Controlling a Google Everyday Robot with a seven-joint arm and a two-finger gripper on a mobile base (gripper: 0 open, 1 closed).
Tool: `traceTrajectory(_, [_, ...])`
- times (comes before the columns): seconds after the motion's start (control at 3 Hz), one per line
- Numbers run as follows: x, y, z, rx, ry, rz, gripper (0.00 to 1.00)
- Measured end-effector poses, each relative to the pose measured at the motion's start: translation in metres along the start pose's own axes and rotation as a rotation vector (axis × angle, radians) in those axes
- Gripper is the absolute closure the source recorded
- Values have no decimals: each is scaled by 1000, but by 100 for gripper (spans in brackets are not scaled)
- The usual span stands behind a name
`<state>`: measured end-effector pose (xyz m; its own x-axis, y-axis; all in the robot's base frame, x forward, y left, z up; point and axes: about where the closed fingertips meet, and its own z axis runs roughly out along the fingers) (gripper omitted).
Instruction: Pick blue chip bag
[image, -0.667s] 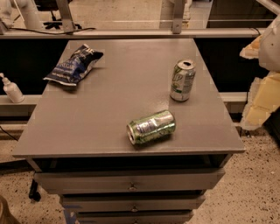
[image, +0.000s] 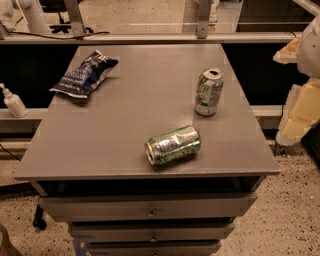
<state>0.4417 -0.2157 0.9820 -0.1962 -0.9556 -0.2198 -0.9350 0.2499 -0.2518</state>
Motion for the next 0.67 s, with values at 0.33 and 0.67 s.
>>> traceTrajectory(0.33, [-27, -18, 3, 28, -34, -77, 0])
traceTrajectory(0.67, [-70, -33, 11, 49, -95, -145, 0])
